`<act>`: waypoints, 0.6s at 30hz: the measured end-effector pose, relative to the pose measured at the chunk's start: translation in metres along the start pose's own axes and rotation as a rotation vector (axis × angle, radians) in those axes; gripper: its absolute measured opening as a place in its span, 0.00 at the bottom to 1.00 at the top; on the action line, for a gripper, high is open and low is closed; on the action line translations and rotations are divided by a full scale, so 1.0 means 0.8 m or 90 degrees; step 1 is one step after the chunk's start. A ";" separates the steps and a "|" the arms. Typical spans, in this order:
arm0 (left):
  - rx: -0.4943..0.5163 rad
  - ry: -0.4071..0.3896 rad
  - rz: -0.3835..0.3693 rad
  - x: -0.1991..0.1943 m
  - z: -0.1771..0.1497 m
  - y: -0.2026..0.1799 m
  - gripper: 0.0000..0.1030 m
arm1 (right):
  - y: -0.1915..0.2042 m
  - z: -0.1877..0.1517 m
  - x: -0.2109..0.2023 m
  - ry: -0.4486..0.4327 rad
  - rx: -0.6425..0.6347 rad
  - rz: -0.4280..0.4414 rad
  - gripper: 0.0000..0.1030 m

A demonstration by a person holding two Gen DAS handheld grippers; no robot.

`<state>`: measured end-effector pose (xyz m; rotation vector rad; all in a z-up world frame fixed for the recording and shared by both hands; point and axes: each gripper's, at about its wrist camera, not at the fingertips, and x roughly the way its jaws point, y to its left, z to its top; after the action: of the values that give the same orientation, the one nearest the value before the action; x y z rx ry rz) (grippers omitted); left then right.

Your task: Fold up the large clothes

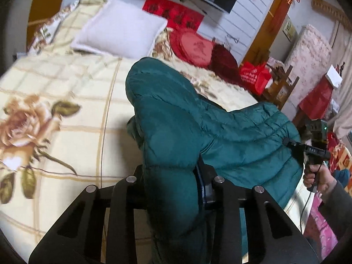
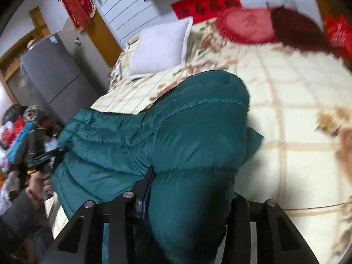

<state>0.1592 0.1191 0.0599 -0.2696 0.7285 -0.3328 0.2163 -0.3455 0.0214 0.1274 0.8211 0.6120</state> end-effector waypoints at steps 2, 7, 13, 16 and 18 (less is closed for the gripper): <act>0.004 -0.008 0.004 -0.025 0.008 -0.020 0.28 | 0.020 0.019 -0.022 -0.017 -0.008 -0.010 0.35; -0.003 -0.030 0.005 -0.094 -0.006 -0.047 0.28 | 0.062 0.050 -0.073 -0.009 -0.058 -0.029 0.35; -0.017 -0.013 -0.002 -0.125 -0.054 -0.050 0.28 | 0.082 0.012 -0.100 0.011 -0.080 -0.020 0.35; -0.027 0.013 0.012 -0.114 -0.076 -0.038 0.28 | 0.075 -0.032 -0.090 0.022 -0.064 -0.004 0.35; -0.028 0.039 0.027 -0.097 -0.087 -0.030 0.30 | 0.065 -0.056 -0.073 0.041 -0.038 0.008 0.35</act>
<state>0.0524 0.1190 0.0654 -0.2858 0.8019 -0.2858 0.1293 -0.3410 0.0462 0.0588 0.8645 0.6547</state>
